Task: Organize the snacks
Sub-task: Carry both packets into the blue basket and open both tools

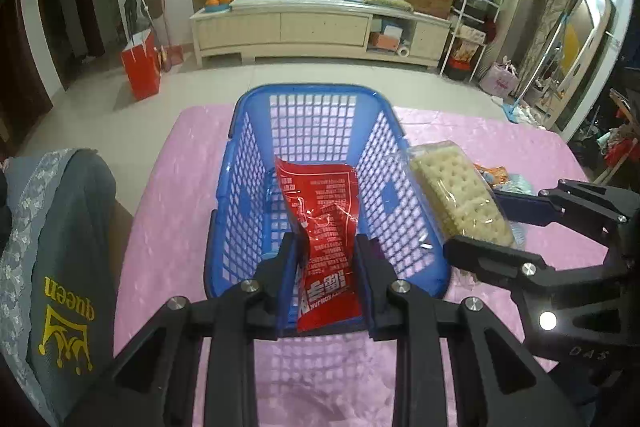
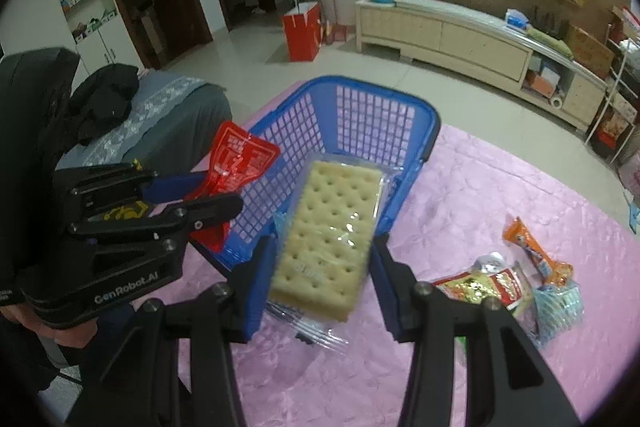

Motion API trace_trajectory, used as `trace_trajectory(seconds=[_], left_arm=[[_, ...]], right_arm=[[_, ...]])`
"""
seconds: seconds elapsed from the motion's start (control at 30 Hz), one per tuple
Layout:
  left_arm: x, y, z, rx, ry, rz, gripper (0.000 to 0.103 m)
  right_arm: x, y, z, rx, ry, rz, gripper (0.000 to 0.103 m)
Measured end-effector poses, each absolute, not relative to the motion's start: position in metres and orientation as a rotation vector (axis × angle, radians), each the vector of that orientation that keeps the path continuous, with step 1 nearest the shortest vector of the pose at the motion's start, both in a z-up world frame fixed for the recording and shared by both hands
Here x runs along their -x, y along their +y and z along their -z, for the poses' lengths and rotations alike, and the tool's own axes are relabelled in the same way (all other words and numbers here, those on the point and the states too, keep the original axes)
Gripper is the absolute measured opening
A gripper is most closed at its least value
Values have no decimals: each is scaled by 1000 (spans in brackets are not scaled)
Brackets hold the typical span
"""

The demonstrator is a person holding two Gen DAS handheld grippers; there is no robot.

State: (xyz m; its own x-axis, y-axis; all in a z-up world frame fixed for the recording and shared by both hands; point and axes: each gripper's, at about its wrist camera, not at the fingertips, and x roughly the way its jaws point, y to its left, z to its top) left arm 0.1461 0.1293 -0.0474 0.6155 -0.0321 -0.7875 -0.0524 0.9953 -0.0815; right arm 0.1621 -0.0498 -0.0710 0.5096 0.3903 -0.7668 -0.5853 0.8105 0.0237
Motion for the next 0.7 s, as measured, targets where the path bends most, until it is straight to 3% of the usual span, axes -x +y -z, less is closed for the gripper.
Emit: trace_trajectory(seconds=[0.37,0.47,0.53,0.7], left_arm=[[-167,140,69,116,943,3,32],[-167,141,70,103,937,2,46],[-164,139,69,79,932,-7,51],[-156,142,63,84,927,-28,70]], right_arm=[[-180,-38,86,279,894,-596,53],[-181,-36,88,292,901,-605,57],[-180,-38,88,307,893,-587,68],[-176,-51,80,279,885,-558,80]])
